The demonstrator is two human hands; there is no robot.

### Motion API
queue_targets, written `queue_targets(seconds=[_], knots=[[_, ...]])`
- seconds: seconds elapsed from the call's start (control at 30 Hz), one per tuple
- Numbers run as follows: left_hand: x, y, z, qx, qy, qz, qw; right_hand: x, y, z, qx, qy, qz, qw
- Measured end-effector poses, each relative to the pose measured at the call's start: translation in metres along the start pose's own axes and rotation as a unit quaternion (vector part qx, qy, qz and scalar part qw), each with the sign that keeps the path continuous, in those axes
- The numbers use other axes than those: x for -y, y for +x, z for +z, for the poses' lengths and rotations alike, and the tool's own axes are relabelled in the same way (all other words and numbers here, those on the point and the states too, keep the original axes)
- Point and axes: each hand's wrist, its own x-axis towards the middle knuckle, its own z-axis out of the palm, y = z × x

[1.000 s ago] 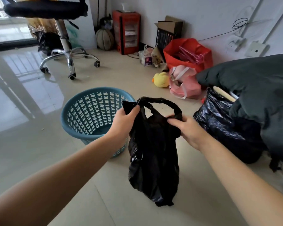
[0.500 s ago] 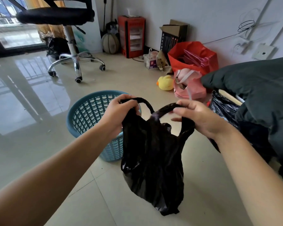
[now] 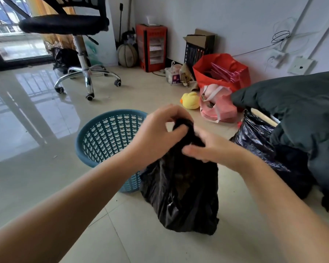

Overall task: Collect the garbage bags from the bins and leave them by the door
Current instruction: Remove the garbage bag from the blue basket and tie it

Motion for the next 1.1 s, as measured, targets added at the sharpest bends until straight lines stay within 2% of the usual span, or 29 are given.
queue_targets(seconds=[0.03, 0.1, 0.17, 0.23, 0.27, 0.3, 0.37, 0.47, 0.57, 0.6, 0.67, 0.73, 0.77, 0.83, 0.87, 0.9, 0.93, 1.0, 1.1], knots=[[0.000, -0.001, 0.006, 0.029, 0.032, 0.018, 0.999, 0.006, 0.002, 0.010, -0.002, -0.048, -0.021, 0.999], [0.008, -0.001, 0.016, 0.077, 0.042, 0.006, 0.996, 0.009, 0.005, 0.023, -0.020, -0.035, 0.002, 0.999], [0.020, 0.001, 0.022, 0.089, -0.047, -0.065, 0.993, 0.005, 0.007, 0.028, -0.070, 0.075, 0.078, 0.992], [0.035, -0.001, 0.026, 0.094, -0.162, -0.159, 0.969, -0.002, 0.009, 0.023, -0.128, 0.162, 0.122, 0.971], [0.043, -0.006, 0.030, 0.120, -0.191, -0.190, 0.955, -0.004, 0.009, 0.020, -0.140, 0.205, 0.127, 0.960], [0.048, -0.014, 0.034, 0.155, -0.202, -0.207, 0.945, -0.006, 0.009, 0.016, -0.133, 0.245, 0.122, 0.953], [0.055, -0.029, 0.044, 0.200, -0.203, -0.225, 0.932, -0.009, 0.007, 0.013, -0.059, 0.302, 0.097, 0.947], [0.065, -0.032, 0.049, 0.122, -0.261, -0.287, 0.914, -0.008, 0.005, 0.015, 0.050, 0.304, 0.067, 0.949], [0.079, -0.021, 0.039, 0.073, -0.267, -0.334, 0.901, -0.009, 0.003, 0.016, 0.094, 0.210, 0.076, 0.970], [0.083, -0.019, 0.037, 0.091, -0.257, -0.343, 0.899, -0.010, 0.003, 0.015, 0.095, 0.148, 0.093, 0.980], [0.086, -0.023, 0.036, 0.176, -0.244, -0.358, 0.884, -0.017, 0.006, 0.015, 0.076, -0.033, 0.141, 0.986], [0.087, -0.029, 0.039, 0.231, -0.271, -0.413, 0.838, -0.029, 0.010, 0.017, 0.021, -0.228, 0.194, 0.954], [0.089, -0.030, 0.041, 0.230, -0.308, -0.452, 0.805, -0.035, 0.012, 0.020, -0.019, -0.308, 0.211, 0.927], [0.093, -0.029, 0.042, 0.186, -0.405, -0.513, 0.734, -0.045, 0.013, 0.031, -0.081, -0.420, 0.205, 0.880], [0.094, -0.028, 0.042, 0.159, -0.446, -0.519, 0.712, -0.048, 0.013, 0.037, -0.091, -0.452, 0.191, 0.867], [0.096, -0.028, 0.044, 0.136, -0.467, -0.509, 0.710, -0.051, 0.014, 0.043, -0.090, -0.473, 0.175, 0.859], [0.096, -0.030, 0.047, 0.127, -0.460, -0.493, 0.727, -0.052, 0.014, 0.047, -0.082, -0.488, 0.163, 0.853], [0.096, -0.035, 0.053, 0.137, -0.404, -0.456, 0.781, -0.057, 0.016, 0.049, -0.048, -0.501, 0.142, 0.852], [0.101, -0.041, 0.058, 0.163, -0.256, -0.403, 0.863, -0.063, 0.015, 0.048, 0.020, -0.470, 0.142, 0.871]])
